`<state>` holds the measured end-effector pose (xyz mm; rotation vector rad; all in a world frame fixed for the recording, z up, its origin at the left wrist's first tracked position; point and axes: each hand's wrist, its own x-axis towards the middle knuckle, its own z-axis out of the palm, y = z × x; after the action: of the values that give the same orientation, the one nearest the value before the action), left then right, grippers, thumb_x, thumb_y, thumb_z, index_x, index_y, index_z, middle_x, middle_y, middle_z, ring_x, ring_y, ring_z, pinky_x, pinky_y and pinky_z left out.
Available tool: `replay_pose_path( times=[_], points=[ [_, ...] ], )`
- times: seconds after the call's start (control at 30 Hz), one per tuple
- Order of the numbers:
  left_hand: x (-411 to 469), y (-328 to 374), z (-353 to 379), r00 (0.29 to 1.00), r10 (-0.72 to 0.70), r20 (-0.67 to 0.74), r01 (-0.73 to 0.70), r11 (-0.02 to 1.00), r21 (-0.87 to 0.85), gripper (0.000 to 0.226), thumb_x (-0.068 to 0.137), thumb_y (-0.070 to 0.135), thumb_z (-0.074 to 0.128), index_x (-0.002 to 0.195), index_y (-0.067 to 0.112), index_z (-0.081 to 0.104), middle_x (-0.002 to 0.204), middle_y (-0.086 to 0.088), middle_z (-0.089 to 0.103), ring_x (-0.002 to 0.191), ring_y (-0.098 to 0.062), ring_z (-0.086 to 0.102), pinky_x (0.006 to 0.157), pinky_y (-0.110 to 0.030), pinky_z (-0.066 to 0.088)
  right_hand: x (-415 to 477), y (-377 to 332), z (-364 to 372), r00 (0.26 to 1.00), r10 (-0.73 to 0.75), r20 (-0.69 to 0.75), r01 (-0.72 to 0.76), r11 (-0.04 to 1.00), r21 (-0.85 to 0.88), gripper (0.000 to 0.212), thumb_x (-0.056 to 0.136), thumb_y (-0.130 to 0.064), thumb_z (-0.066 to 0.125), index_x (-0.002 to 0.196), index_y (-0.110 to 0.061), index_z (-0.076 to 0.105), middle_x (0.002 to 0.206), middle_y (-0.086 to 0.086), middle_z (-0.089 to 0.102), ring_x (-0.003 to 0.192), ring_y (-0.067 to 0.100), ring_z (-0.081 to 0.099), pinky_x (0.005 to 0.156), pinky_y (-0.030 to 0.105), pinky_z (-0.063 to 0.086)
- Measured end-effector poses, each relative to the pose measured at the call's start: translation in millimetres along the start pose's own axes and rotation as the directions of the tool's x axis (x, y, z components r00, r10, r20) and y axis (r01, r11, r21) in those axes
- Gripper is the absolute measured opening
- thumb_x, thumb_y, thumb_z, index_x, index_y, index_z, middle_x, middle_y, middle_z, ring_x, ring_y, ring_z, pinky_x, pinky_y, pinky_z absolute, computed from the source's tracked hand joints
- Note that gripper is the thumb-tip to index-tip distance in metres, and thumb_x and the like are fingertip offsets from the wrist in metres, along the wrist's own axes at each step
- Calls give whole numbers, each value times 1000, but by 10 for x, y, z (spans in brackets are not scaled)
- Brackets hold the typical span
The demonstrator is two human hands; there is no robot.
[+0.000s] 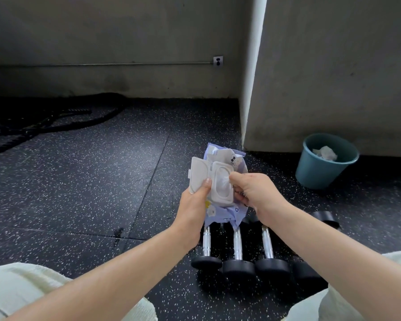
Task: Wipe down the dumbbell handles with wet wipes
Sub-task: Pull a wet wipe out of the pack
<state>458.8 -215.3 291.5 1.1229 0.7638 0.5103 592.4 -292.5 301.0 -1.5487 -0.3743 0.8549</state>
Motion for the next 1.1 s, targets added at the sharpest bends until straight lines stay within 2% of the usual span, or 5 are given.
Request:
replay_pose_path(
  times=[0.37, 0.53, 0.7, 0.9, 1.1],
  points=[
    [68, -79, -33, 1000, -4, 4, 4, 1000, 8, 25, 105, 27, 60, 122, 14, 71, 105, -3, 80, 89, -11, 77, 64, -18, 55, -40, -32, 42, 1000, -9, 19, 10, 998, -56, 17, 87, -13, 79, 98, -1, 74, 70, 4, 65, 43, 6, 51, 42, 20, 40],
    [199, -126, -63, 993, -88, -83, 97, 989, 116, 23, 107, 29, 56, 100, 12, 71, 94, 7, 76, 60, 5, 68, 55, -17, 48, -71, -517, -72, 973, -218, 76, 212, 974, 78, 7, 81, -26, 79, 84, -20, 78, 82, 0, 68, 69, 6, 56, 76, 24, 46],
    [341, -245, -190, 976, -94, -198, 126, 980, 155, 32, 107, 27, 56, 138, 18, 58, 115, 6, 71, 94, -8, 65, 69, -26, 45, -13, -832, -296, 952, -304, 39, 246, 835, 493, 11, 94, -5, 53, 88, -7, 62, 93, 13, 70, 98, 26, 68, 97, 39, 56],
    [456, -284, -479, 964, -28, -265, 89, 972, 220, 59, 103, 21, 61, 156, 30, 37, 142, 1, 60, 122, -20, 59, 107, -44, 45, 356, -89, -27, 975, 67, -212, -92, 990, -110, 30, 89, -1, 50, 64, -16, 43, 69, 4, 47, 62, 20, 40, 52, 28, 31],
    [370, -328, -829, 995, -63, -82, 78, 977, 197, 61, 90, 62, 68, 146, 47, 50, 129, 16, 69, 128, -16, 59, 116, -55, 34, 509, 570, 415, 955, 291, 51, -270, 931, -246, 81, 71, -83, 59, 128, -25, 66, 134, -3, 63, 122, 23, 60, 111, 44, 42]
  ],
)
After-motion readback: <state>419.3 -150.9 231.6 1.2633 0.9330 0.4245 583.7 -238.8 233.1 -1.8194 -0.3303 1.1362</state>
